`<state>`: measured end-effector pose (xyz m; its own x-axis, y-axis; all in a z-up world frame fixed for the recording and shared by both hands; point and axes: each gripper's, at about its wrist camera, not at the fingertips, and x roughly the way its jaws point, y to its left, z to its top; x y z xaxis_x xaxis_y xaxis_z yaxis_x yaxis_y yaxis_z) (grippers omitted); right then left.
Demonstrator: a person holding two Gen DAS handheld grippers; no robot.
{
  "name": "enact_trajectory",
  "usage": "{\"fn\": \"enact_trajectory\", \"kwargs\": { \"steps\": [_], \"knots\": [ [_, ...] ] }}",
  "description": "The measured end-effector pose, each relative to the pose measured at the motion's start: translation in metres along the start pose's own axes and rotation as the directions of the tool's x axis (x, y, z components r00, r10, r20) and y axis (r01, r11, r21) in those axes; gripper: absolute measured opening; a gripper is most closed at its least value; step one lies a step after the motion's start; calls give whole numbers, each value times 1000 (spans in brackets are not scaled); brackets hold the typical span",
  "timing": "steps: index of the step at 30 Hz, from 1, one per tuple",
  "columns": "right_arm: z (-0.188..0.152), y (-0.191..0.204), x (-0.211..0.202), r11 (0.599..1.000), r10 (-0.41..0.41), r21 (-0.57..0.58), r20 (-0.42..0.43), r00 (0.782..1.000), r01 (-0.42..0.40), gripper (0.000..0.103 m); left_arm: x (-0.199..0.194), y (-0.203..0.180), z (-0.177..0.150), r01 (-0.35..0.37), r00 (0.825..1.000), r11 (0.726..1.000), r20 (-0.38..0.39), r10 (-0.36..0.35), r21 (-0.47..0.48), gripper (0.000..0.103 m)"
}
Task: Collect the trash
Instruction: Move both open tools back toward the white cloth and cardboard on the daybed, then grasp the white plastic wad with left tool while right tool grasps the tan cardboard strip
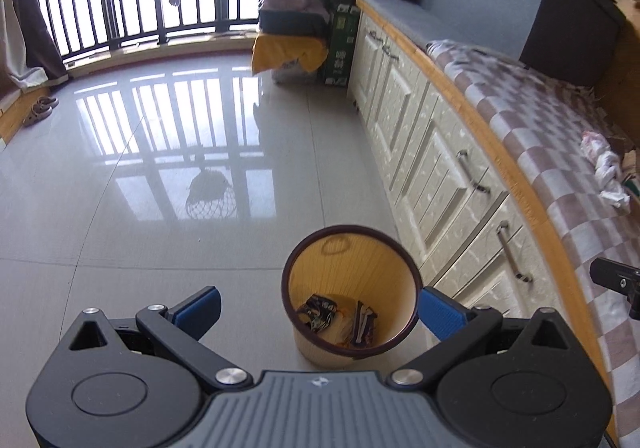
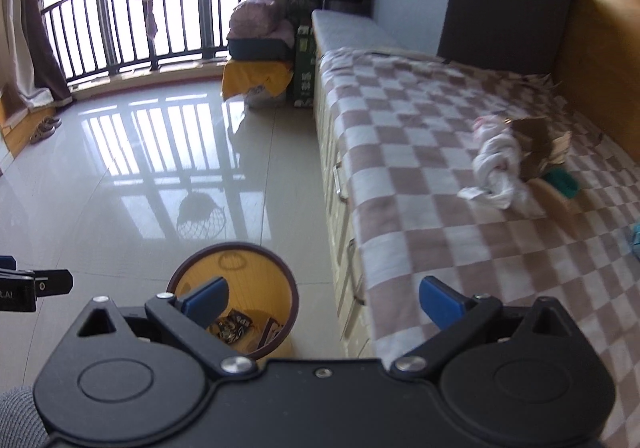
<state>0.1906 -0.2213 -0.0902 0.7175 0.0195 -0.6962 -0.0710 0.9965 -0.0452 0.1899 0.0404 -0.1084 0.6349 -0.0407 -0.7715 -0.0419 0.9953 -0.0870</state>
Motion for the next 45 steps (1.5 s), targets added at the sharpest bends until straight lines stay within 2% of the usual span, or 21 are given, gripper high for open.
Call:
{"fn": "enact_trajectory", "kwargs": {
  "steps": [10,17,23,30,33,38,41,43,45],
  "knots": [
    [-8,-66,-41,997,-60,65,157,986,50,103,-22,-58,11,59,990,997,123,-65,56,103],
    [-21,-124,-51,987,-143,106,242,960,120,103,-26,-117,20,102,972,987,198,-125,123,103],
    [-36,-173,-45,982,-174,122,284,943,145,103,-23,-171,30,149,955,973,232,-187,174,103],
    [-41,-227,-20,981,-166,154,312,936,122,103,-12,-231,43,228,923,947,258,-285,227,103],
    [-39,-247,-8,986,-121,150,320,940,76,103,-2,-254,48,277,912,932,240,-331,233,103],
    [-35,-271,21,984,-140,152,333,933,93,103,16,-288,57,305,900,921,243,-362,244,103],
    [-32,-283,40,989,-85,145,339,937,37,103,28,-303,61,308,902,917,230,-367,253,103],
    [-27,-287,52,992,-57,127,322,945,17,101,36,-312,64,309,902,915,223,-368,260,103],
    [-22,-290,63,994,-14,107,305,952,-19,86,44,-320,68,323,900,908,209,-382,268,103]
  ]
}}
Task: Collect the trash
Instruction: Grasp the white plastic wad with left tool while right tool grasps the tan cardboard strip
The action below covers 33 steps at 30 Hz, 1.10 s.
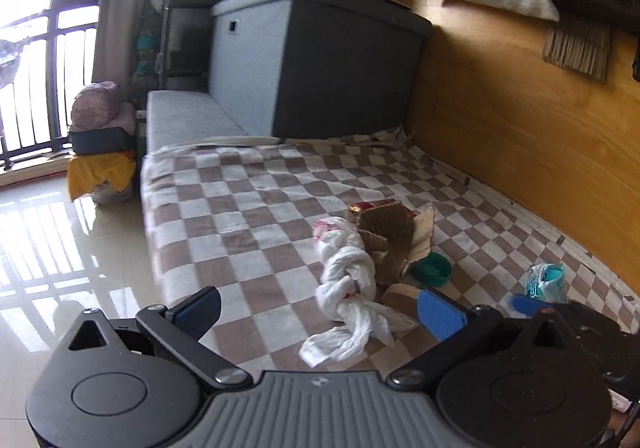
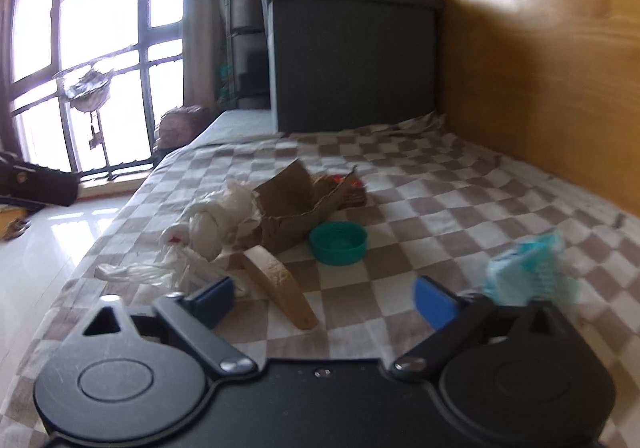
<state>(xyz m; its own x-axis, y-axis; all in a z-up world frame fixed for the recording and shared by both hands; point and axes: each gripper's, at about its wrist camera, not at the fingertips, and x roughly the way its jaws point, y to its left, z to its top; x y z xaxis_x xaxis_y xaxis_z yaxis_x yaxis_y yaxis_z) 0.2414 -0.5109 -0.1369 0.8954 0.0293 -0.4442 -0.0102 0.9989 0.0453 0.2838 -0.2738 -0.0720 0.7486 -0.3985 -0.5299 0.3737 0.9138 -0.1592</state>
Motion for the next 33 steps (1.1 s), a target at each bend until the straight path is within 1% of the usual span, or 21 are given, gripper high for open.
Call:
{"fn": "enact_trajectory", "kwargs": {
  "steps": [1,2,3,4,6,7,9,10,11,13,15,16,19,21,23,26,27,28,30,31,33],
  "knots": [
    [1,0,6,1000,21,-2,-18,1000,-21,83,4,-1,1,11,1000,1000,0,-11,1,103],
    [2,0,11,999,36,-8,-32,999,-36,79,9,-2,1,18,1000,1000,-1,-18,6,103],
    [3,1,15,999,46,-16,-43,998,-47,72,13,-3,1,22,1000,1000,1,-22,12,103],
    [4,2,18,998,56,-22,-54,997,-57,69,17,-5,2,26,1000,1000,6,-26,14,103],
    [4,2,25,997,75,-28,-77,994,-77,58,27,-5,3,42,999,999,9,-42,-3,103],
    [4,2,28,996,88,-26,-92,992,-90,55,31,-4,4,48,999,999,5,-48,-21,103],
    [3,2,32,994,104,-18,-114,988,-106,36,42,0,8,66,998,996,-10,-67,-56,103],
    [3,1,31,994,103,-17,-116,988,-106,31,47,1,9,65,998,995,-16,-66,-69,103],
    [3,2,31,994,102,-18,-113,988,-104,21,52,2,10,62,998,995,-21,-64,-78,103],
    [2,3,26,995,92,-30,-110,990,-96,18,61,3,13,67,997,994,-32,-70,-90,103],
    [-1,5,22,995,88,-44,-126,988,-94,5,70,4,15,55,997,994,-55,-60,-100,103],
    [-3,5,19,995,87,-40,-136,987,-93,4,75,4,15,52,996,993,-66,-60,-106,103],
    [-9,3,9,997,71,-20,-156,985,-75,2,88,5,16,57,994,990,-82,-68,-129,100],
    [-12,0,1,998,70,3,-158,985,-70,1,97,5,17,65,993,989,-93,-78,-133,91],
    [-14,-1,-6,997,73,14,-155,985,-71,1,105,5,17,68,991,989,-105,-82,-134,78],
    [-13,-2,-10,998,66,1,-150,986,-67,2,116,3,17,74,989,988,-119,-90,-138,70],
    [-12,-3,-10,998,63,-1,-146,987,-64,4,119,2,17,78,988,987,-124,-95,-138,68],
    [-10,-4,-8,998,57,-1,-143,988,-58,5,122,1,16,81,986,988,-131,-99,-135,63],
    [-4,-5,-3,998,61,-7,-138,989,-62,19,128,-1,15,86,983,989,-150,-104,-123,58],
    [-1,-4,-1,997,66,-18,-134,989,-69,22,131,-1,14,85,982,989,-160,-104,-120,53],
    [6,-2,5,995,83,-51,-131,988,-91,25,133,0,12,92,981,990,-162,-109,-105,51]
  ]
}}
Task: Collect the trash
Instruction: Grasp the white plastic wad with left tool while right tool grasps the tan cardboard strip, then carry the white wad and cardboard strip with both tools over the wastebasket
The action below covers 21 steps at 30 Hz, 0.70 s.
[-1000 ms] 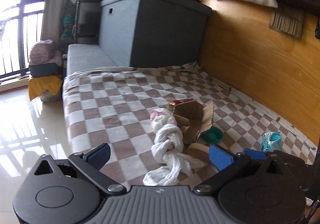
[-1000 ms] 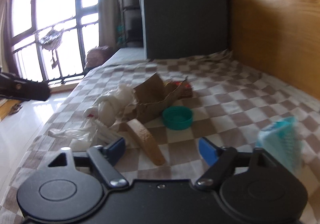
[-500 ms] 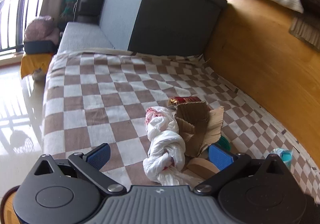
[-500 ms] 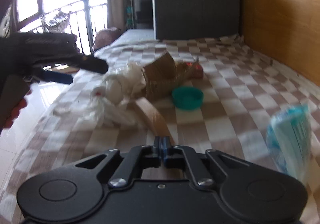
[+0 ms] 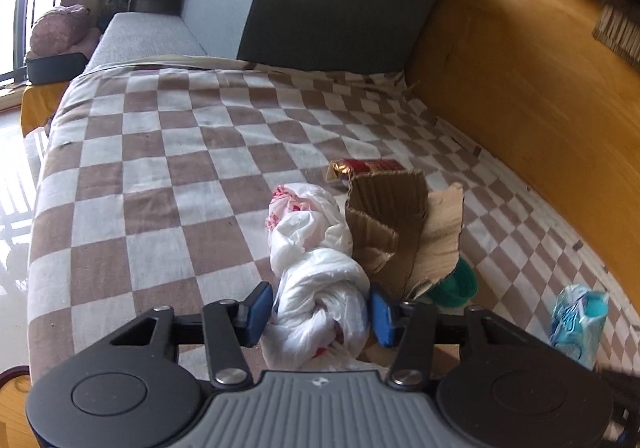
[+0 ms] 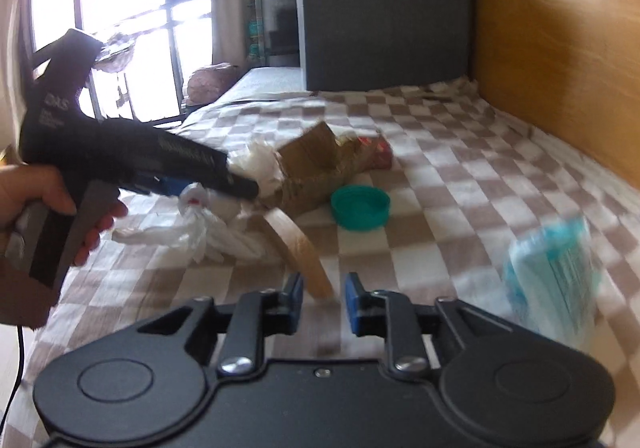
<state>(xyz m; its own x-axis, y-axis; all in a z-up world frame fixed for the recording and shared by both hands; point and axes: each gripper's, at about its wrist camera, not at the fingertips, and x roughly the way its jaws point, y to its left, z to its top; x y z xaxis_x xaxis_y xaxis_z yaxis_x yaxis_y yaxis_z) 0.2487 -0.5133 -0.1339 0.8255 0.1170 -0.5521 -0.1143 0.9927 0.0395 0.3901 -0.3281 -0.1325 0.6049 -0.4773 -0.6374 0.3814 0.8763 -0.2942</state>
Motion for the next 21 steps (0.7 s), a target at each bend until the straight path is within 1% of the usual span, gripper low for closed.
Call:
{"fn": "enact_trajectory", "kwargs": {
  "steps": [2,7,11,13,16,19,21],
  "knots": [
    [8,1,9,1000,7,-30,-14,1000,-7,26,-1,0,0,3,1000,1000,1,-4,15,49],
    [25,2,32,995,69,-64,-61,996,-72,27,-10,6,-3,24,1000,1000,-7,-24,19,46],
    [32,8,50,991,87,-95,-103,991,-97,27,-21,13,-8,24,1000,999,-16,-24,33,45],
    [33,13,58,990,77,-105,-121,990,-90,29,-27,16,-11,24,1000,999,-21,-23,47,45],
    [35,18,62,992,64,-101,-124,990,-76,29,-38,19,-16,19,999,997,-30,-17,73,45],
    [35,22,60,994,42,-98,-135,990,-55,25,-49,23,-22,13,999,996,-36,-10,88,44],
    [35,26,56,996,22,-82,-145,989,-35,19,-56,26,-26,8,999,995,-34,-5,95,44]
  ]
}}
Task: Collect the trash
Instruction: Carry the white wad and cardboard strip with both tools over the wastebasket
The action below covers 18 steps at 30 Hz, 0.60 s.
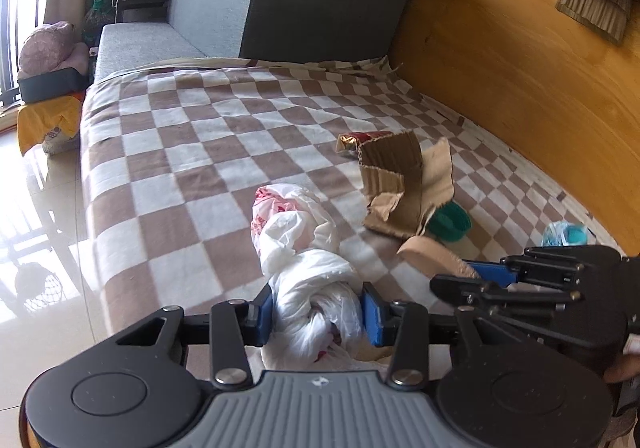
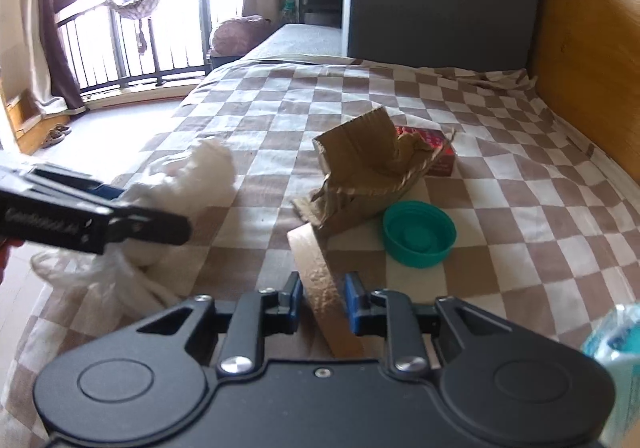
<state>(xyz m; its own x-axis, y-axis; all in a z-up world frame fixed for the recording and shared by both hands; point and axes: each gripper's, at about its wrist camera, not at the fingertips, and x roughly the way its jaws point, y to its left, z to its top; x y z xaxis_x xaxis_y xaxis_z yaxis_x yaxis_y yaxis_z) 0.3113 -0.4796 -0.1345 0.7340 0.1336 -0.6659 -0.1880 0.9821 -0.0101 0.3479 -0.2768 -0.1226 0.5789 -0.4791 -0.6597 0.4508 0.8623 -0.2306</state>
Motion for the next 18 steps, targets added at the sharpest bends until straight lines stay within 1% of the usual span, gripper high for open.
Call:
{"fn": "enact_trajectory", "kwargs": {
  "steps": [2,6,11,15,18],
  "knots": [
    [-1,3,-4,999,5,41,-10,1000,-5,15,-8,2,-4,-6,1000,1000,2,6,3,43],
    [-5,17,-19,995,-44,92,-6,999,45,15,-25,5,-9,-20,1000,1000,12,20,6,43],
    [-6,33,-46,984,-64,167,22,998,59,15,-48,5,-13,-46,998,999,32,45,27,43],
    [-3,47,-68,976,-77,205,45,996,67,15,-66,7,-16,-58,997,998,50,56,37,43],
    [-2,58,-79,974,-85,213,51,995,72,15,-80,9,-18,-64,996,997,64,62,39,43]
  ]
}}
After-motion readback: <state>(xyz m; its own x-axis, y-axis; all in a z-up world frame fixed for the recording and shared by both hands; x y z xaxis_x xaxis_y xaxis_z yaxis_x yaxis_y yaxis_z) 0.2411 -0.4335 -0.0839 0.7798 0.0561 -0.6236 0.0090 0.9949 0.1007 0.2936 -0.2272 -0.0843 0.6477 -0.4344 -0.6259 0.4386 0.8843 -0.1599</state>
